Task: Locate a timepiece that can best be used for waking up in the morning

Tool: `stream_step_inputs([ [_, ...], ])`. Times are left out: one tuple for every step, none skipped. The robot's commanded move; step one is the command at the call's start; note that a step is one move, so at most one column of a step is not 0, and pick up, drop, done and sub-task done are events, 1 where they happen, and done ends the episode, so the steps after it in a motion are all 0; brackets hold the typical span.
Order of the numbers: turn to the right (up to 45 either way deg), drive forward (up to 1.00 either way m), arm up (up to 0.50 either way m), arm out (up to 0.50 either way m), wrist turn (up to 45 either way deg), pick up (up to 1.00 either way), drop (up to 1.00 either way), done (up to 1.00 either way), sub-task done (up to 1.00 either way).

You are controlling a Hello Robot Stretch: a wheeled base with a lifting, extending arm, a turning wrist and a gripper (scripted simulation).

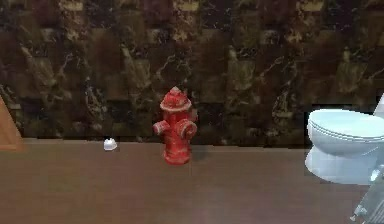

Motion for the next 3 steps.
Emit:
stream_step_inputs([
  [0.0, 0.65, 0.00, 0.00, 0.0, 0.00, 0.00, 0.00, 0.00],
  [-45.0, 0.00, 0.00, 0.00, 0.0, 0.00, 0.00, 0.00, 0.00],
  [-3.0, 0.00, 0.00, 0.00, 0.0, 0.00, 0.00, 0.00, 0.00],
])
